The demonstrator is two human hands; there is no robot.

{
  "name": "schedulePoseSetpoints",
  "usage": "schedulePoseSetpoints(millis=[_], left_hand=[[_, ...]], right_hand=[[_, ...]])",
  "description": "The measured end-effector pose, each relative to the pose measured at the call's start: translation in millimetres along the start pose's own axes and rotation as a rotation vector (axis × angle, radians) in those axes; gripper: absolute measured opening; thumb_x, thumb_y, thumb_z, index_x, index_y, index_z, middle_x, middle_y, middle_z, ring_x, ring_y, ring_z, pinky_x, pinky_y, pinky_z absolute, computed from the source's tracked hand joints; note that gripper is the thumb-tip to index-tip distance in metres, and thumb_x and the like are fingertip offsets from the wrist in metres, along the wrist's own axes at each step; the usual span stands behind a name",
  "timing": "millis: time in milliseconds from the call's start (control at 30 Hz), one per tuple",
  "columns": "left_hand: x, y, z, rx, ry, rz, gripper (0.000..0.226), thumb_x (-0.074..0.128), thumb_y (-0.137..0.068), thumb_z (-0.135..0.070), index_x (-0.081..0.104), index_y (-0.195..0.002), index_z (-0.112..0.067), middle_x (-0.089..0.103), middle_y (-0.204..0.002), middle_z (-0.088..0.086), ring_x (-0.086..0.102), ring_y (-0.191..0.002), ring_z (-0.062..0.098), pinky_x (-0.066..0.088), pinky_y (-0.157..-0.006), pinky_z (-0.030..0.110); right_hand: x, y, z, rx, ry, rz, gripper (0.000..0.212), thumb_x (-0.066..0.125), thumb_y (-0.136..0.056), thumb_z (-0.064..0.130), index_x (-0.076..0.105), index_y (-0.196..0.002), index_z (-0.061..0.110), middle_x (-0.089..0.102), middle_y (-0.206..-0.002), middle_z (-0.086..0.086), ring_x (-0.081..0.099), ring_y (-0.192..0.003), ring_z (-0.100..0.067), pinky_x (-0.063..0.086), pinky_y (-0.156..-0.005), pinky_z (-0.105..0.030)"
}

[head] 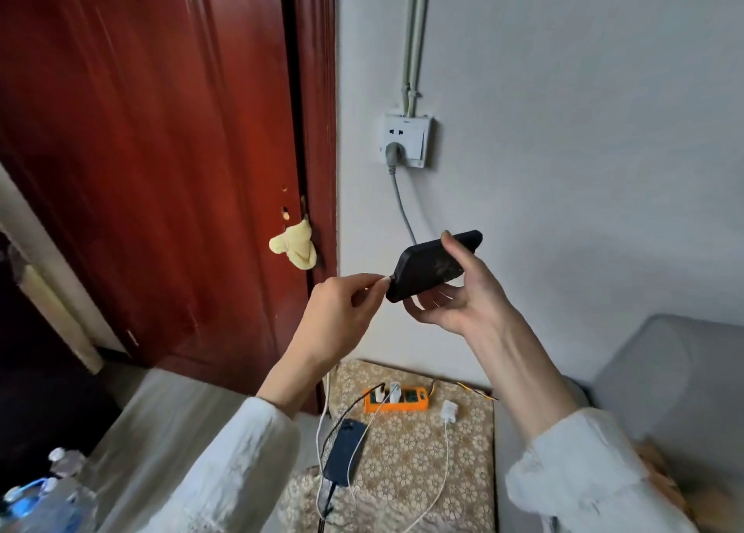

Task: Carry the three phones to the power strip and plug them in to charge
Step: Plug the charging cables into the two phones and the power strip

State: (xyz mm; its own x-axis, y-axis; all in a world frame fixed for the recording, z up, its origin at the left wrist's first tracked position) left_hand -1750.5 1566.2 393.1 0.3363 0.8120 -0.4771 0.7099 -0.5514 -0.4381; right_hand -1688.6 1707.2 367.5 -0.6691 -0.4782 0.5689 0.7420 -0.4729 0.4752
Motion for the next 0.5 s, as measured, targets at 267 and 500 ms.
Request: schedulePoseSetpoints(millis=[267,500], left_hand=[[-17,2,-18,0.086,0.052,-0.002,0.023,0.053,-0.091,-0.020,0.070,-0.098,-0.006,0.047,-0.039,-0.017,0.034,-0.039,0.006,0.024,-0.041,0.011],[-24,-4,-26,0.105,0.015,-0.006,0.023,0.054,-0.091,-0.020,0.070,-0.098,-0.006,0.039,-0.040,-0.013,0.035,-0.044,0.006,0.026,-0.044,0.013]], right_hand=[[17,16,10,-0.073,0.064,0.021,0.035,0.077,-0.069,0.031,0.054,-0.086,0.011,0.061,-0.092,-0.017,0.061,-0.089,-0.027,0.052,-0.064,-0.044],[21,21,16,-0.105,0.044,0.028,0.037,0.077,-0.069,0.031,0.053,-0.089,0.011,0.060,-0.096,-0.017,0.061,-0.093,-0.026,0.053,-0.070,-0.047]])
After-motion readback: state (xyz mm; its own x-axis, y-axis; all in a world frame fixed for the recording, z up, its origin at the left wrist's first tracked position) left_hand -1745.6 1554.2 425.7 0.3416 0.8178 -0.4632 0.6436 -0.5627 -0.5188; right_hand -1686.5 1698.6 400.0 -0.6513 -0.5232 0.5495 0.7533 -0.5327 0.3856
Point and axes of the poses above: each hand's wrist, its own y-axis away from the middle knuckle, its own x-axis out of the palm, z = x × y, the point moved 6 cm from there along -y, towards the middle knuckle
